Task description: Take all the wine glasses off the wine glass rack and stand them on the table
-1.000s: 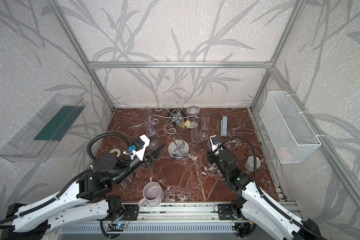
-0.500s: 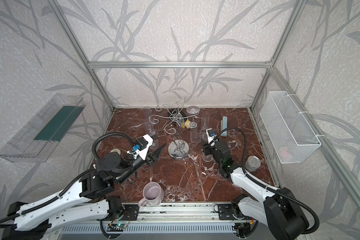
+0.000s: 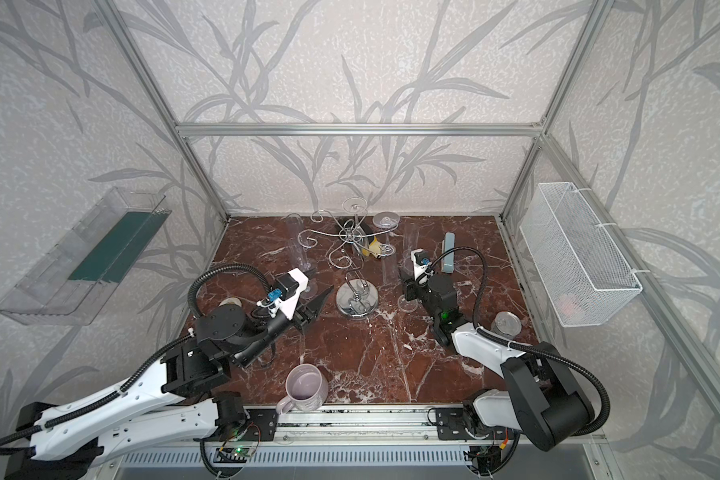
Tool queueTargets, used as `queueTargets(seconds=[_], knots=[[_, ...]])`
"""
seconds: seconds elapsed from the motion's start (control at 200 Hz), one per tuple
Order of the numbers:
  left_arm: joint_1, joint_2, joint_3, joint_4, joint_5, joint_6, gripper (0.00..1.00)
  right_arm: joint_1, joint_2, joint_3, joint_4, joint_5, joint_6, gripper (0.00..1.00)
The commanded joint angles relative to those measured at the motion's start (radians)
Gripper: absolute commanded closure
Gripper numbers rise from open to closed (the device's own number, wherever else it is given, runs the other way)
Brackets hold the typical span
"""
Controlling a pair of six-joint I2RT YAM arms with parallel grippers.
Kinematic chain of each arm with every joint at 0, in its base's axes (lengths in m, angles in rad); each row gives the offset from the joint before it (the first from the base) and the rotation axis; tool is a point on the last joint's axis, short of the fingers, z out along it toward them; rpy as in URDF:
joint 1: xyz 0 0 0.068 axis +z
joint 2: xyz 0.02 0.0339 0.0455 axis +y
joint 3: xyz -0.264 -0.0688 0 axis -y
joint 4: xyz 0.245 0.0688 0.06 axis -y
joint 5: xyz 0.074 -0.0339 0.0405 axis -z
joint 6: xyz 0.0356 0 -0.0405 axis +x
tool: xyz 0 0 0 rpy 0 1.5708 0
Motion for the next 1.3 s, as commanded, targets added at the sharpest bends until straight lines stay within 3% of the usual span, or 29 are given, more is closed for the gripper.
queueTargets(seconds=[0.0,0.405,0.9,1.294], knots=[[0.002,-0.001,0.02,0.006,-0.003,0.007,0.47,-0.006,0.006,0.017,0.054,0.031,-0.01,0.6],[0.002,-0.002,0.017,0.004,0.004,0.001,0.47,-0.017,0.015,-0.016,0.065,0.012,0.006,0.55],[0.002,-0.019,0.01,-0.002,0.012,-0.014,0.47,-0.017,-0.122,-0.035,-0.068,-0.019,0.005,0.23],[0.002,-0.042,-0.008,0.004,0.005,-0.019,0.47,-0.017,-0.314,-0.03,-0.219,-0.048,-0.011,0.17]])
